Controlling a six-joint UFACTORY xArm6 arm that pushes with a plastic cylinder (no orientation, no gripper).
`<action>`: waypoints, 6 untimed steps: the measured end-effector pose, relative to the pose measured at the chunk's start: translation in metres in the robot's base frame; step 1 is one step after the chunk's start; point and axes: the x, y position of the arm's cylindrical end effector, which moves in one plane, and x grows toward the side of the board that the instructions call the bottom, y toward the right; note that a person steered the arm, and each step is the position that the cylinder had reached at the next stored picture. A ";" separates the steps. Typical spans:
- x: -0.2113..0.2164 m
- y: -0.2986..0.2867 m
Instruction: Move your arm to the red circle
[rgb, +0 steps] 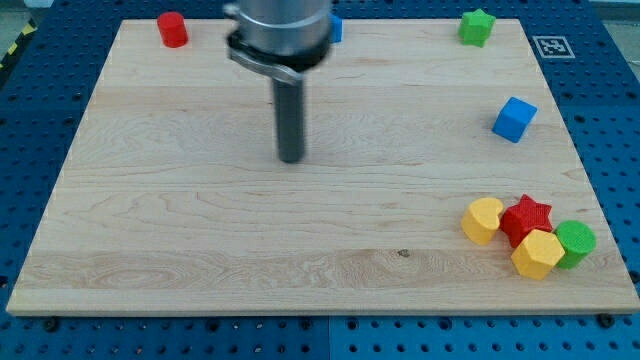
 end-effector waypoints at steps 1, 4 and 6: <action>-0.039 -0.069; -0.163 -0.195; -0.232 -0.196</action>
